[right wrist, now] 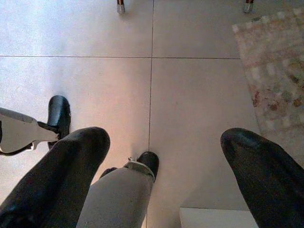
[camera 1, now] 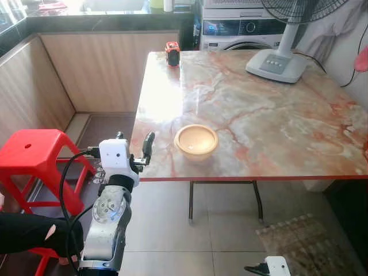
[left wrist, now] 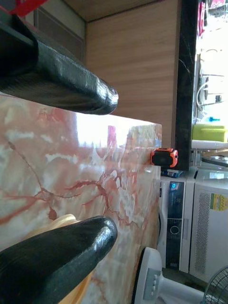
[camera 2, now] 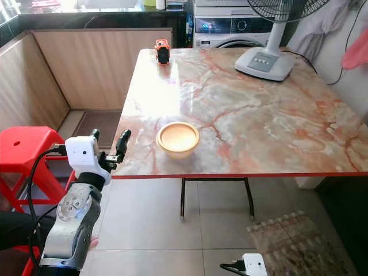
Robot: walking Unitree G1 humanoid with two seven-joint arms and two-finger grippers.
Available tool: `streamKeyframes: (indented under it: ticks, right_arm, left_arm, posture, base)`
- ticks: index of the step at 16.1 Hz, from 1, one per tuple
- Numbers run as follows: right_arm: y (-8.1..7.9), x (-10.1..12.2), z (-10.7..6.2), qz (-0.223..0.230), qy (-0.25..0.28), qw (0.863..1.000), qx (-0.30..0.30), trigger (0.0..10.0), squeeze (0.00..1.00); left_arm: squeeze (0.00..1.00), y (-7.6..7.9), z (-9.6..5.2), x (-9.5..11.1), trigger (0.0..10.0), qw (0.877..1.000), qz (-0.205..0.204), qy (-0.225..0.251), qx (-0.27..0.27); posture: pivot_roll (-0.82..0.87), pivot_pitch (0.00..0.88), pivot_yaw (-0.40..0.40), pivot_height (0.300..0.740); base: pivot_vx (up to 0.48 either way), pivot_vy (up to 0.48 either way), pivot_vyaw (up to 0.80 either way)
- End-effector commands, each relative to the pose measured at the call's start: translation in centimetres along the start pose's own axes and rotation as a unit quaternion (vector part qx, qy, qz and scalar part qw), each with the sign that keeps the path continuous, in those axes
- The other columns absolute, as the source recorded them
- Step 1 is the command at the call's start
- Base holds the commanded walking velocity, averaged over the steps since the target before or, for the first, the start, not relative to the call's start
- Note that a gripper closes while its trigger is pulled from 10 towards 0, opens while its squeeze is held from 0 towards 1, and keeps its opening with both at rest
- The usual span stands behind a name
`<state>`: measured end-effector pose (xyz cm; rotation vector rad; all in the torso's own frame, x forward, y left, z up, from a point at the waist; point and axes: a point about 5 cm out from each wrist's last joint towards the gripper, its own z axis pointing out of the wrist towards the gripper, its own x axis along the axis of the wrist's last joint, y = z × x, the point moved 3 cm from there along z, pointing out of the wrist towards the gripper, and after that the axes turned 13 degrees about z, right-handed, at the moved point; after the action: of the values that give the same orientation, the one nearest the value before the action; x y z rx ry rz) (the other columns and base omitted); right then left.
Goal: Restocking fridge
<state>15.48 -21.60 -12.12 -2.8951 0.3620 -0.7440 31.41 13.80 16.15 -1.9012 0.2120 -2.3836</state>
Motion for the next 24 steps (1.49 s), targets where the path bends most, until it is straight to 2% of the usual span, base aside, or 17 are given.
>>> streamKeyframes:
  ticks: [1, 13, 24]
  right_arm:
    - [-0.1, 0.14, 0.03, -0.002, 0.004, 1.0, 0.0, 10.0, 0.0]
    - [-0.17, 0.3, 0.05, -0.004, 0.003, 1.0, 0.006, 10.0, 0.0]
    - [-0.19, 0.35, 0.04, -0.003, 0.004, 1.0, 0.009, 10.0, 0.0]
  left_arm:
    - [0.0, -0.31, 0.33, 0.94, 10.0, 1.0, 0.006, 0.013, 0.006]
    - [0.0, -0.51, 0.42, 1.09, 10.0, 1.0, 0.013, 0.012, 0.008]
    - [0.0, -0.2, 0.46, 1.09, 10.0, 1.0, 0.022, 0.012, 0.006]
  posture:
    - [-0.03, 0.016, 0.007, 0.74]
    - [-0.03, 0.028, 0.011, 0.74]
    - [-0.03, 0.028, 0.011, 0.74]
  base:
    - [0.247, 0.0, 0.0]
    - [0.294, 0.0, 0.0]
    - [0.0, 0.0, 0.0]
